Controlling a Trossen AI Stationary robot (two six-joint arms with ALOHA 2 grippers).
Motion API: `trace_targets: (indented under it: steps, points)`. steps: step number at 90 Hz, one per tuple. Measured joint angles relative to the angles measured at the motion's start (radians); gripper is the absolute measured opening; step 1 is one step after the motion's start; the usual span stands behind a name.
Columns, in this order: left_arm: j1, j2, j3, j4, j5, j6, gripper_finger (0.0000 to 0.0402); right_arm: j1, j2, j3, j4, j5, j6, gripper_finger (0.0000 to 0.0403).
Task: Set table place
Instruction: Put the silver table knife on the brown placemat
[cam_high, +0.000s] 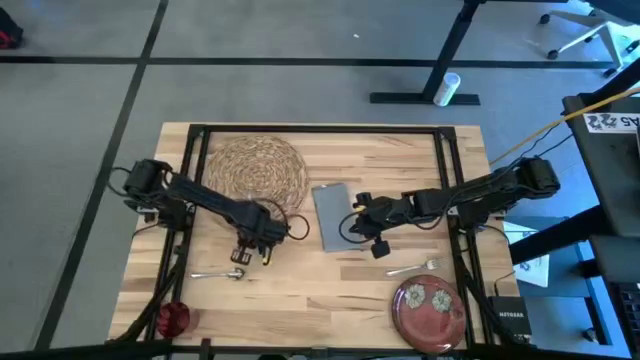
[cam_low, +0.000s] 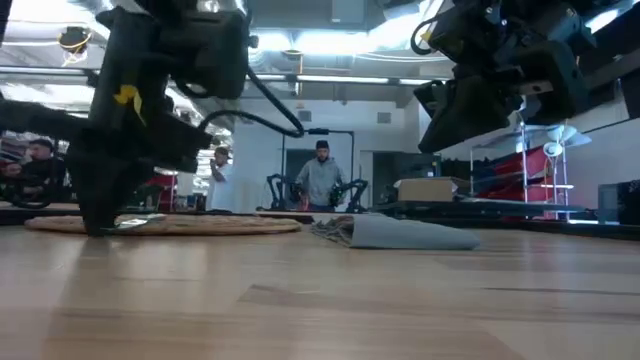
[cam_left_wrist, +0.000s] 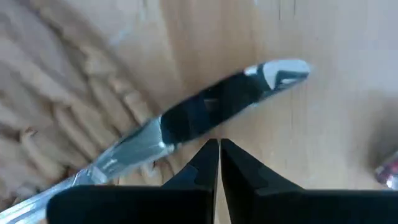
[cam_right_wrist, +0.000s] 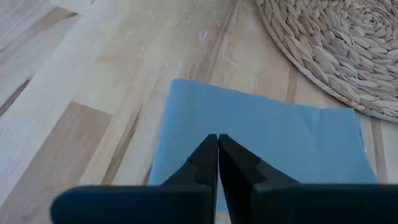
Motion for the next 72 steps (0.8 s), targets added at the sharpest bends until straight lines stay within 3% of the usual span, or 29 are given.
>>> trace_targets:
  steps: [72]
  points:
    - [0.087,0.003,0.025,0.21,-0.014,0.044,0.0,0.0,0.0,0.0,0.001,0.0,0.0,0.0]
